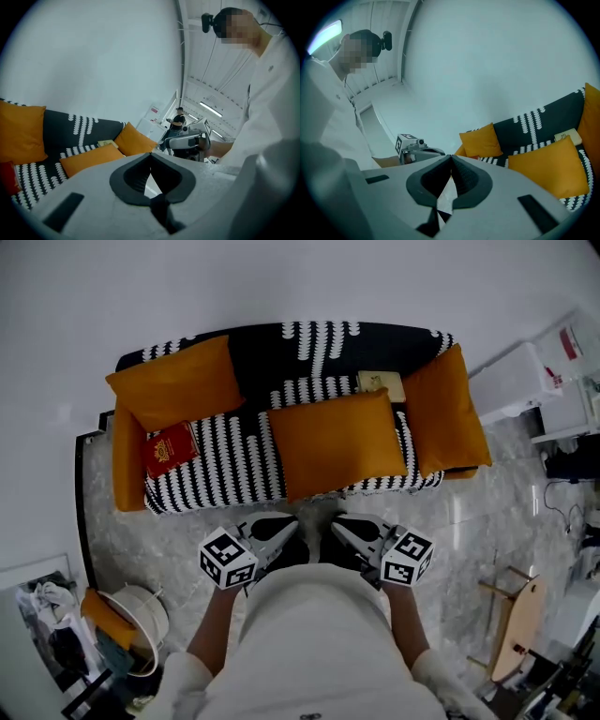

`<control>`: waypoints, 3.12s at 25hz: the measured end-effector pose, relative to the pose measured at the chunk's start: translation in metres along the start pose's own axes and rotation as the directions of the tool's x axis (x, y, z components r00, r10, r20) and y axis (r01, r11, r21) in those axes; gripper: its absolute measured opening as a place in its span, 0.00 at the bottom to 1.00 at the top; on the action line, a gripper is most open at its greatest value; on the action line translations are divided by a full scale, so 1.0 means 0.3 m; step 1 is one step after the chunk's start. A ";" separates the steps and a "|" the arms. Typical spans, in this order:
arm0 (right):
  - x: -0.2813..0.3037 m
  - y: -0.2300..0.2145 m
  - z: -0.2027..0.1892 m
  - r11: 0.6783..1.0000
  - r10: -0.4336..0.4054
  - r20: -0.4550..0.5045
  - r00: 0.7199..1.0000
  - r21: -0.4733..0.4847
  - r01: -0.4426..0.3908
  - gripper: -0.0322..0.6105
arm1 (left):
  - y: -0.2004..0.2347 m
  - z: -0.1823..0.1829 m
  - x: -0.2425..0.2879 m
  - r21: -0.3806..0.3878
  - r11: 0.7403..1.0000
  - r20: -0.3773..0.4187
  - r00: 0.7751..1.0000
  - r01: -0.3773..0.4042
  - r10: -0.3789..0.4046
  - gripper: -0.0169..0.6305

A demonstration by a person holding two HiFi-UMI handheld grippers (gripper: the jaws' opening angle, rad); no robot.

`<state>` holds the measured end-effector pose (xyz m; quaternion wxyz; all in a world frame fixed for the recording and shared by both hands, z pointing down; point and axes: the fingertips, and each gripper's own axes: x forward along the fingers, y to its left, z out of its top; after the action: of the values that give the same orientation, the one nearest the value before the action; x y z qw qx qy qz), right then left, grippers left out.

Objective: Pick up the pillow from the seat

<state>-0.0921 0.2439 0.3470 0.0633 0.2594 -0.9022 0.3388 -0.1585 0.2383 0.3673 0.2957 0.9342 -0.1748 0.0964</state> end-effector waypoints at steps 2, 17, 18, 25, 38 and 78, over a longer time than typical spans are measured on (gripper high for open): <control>-0.012 -0.014 -0.003 1.000 -0.018 0.003 1.000 0.015 0.018 0.06 | 0.006 -0.007 0.001 -0.014 1.000 -0.005 1.000 0.002 -0.002 0.04; -0.185 -0.308 0.118 0.999 -0.015 0.000 1.000 0.028 0.015 0.06 | 0.041 0.106 0.264 -0.043 0.997 0.000 0.998 -0.068 0.068 0.04; -0.205 -0.339 0.132 1.000 -0.011 -0.007 1.000 0.026 0.011 0.06 | 0.040 0.120 0.296 -0.046 0.996 0.000 0.997 -0.076 0.076 0.04; -0.336 -0.548 0.215 0.999 0.043 -0.066 0.997 -0.007 -0.043 0.06 | 0.020 0.209 0.541 -0.097 0.992 0.010 0.996 -0.085 0.086 0.04; -0.520 -0.748 0.210 0.972 0.233 -0.201 0.952 0.052 -0.227 0.07 | -0.035 0.202 0.897 -0.205 0.973 -0.055 0.994 -0.107 0.098 0.04; -0.245 -1.630 -0.292 0.975 -0.080 -0.496 0.865 0.142 0.172 0.59 | 0.875 -0.431 0.758 -0.501 0.822 -0.227 0.958 -0.270 0.176 0.70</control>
<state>0.2153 0.0206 0.6754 0.2867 0.2289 -0.8035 0.4688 -0.0598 0.0521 0.6724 0.5409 0.7782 -0.2771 0.1583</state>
